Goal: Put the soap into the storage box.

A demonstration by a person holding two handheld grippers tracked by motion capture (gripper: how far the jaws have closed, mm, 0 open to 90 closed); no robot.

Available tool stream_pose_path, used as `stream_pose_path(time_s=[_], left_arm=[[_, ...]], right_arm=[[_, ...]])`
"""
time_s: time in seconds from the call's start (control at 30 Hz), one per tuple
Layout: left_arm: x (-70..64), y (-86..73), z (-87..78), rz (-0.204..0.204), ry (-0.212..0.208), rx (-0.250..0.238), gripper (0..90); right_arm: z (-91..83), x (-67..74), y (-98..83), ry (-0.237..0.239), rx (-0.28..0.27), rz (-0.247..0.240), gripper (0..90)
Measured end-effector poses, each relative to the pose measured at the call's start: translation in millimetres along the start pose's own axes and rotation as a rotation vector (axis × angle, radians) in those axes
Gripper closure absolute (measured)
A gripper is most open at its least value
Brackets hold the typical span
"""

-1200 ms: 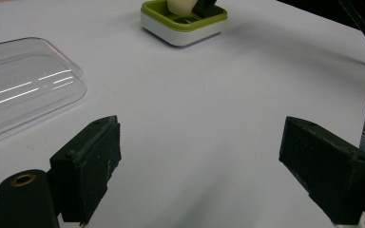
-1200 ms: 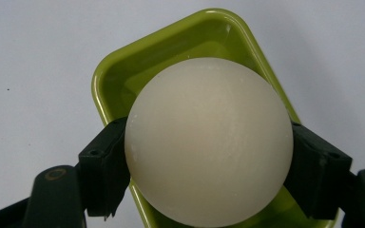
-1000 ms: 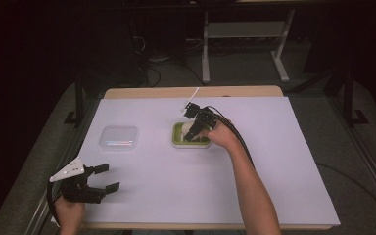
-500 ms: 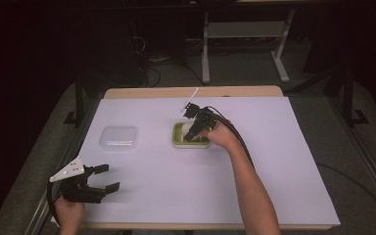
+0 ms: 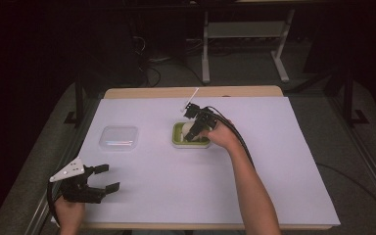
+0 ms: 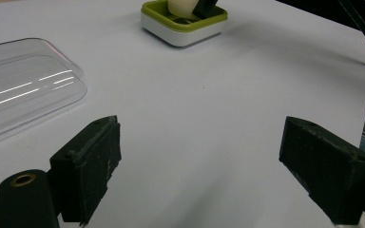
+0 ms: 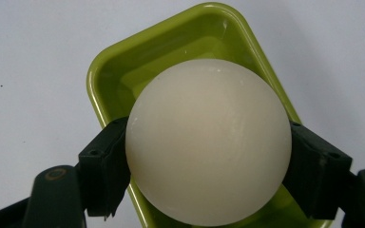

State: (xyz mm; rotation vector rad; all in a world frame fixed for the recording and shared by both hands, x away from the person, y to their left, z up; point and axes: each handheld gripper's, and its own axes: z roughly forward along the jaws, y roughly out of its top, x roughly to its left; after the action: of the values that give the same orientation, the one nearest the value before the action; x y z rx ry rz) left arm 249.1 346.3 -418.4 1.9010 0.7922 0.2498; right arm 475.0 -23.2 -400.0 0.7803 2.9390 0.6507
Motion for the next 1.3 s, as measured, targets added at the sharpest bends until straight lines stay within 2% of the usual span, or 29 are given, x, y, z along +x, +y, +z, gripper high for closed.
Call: stream_pose_path(time_s=[0.3, 0.57, 0.97, 1.07, 1.17, 1.3], left_arm=[[0.0, 0.0, -0.4, -0.002, 0.001, -0.001, 13.2], [-0.4, 0.2, 0.0, -0.004, 0.001, -0.003, 13.2], [-0.9, 0.3, 0.3, -0.006, 0.001, -0.004, 13.2], [-0.6, 0.4, 0.2, -0.003, 0.001, -0.003, 13.2], [-0.6, 0.7, 0.4, 0.002, 0.000, 0.001, 13.2], [-0.8, 0.6, 0.7, 0.002, 0.000, 0.000, 13.2]], right_arm=[[0.3, -0.1, -0.1, 0.002, -0.003, 0.003, 24.2], [0.8, -2.4, -1.8, 0.017, 0.008, 0.031, 24.2], [0.9, -5.3, -4.6, 0.014, 0.024, 0.060, 24.0], [-3.9, -5.7, -4.4, 0.013, -0.020, 0.062, 25.1], [-9.6, -3.9, -3.9, 0.000, -0.032, 0.045, 25.6], [-14.0, -4.5, -5.8, 0.014, -0.042, 0.053, 25.4]])
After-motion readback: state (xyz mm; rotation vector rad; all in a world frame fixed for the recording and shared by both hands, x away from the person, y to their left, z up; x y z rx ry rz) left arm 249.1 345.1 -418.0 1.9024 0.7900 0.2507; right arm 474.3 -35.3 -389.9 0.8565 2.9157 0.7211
